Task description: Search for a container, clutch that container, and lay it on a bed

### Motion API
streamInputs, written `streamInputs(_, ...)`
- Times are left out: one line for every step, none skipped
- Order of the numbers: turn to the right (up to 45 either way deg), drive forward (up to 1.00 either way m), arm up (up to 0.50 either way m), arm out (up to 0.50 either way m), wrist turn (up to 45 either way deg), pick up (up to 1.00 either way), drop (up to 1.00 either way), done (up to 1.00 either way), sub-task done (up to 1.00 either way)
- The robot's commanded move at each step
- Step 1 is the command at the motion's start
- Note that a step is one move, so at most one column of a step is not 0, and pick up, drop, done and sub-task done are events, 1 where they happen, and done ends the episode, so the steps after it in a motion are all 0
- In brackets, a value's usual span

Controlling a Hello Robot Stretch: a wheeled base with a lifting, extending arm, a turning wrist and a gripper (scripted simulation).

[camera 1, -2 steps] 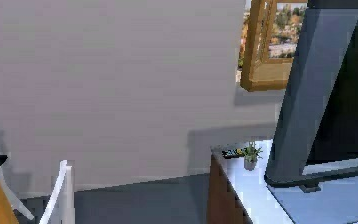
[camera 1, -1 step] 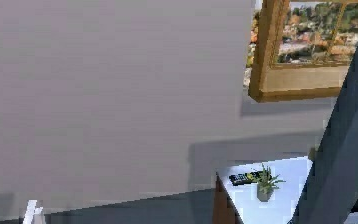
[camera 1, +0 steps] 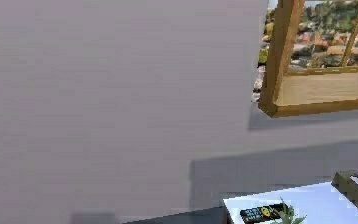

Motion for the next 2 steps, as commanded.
streamInputs(-27.0, 0.0, 0.0, 0.0, 0.0, 0.0, 0.0, 0.0, 0.0)
streamInputs(0.0, 0.55, 0.0, 0.0, 0.0, 0.0, 0.0, 0.0, 0.0)
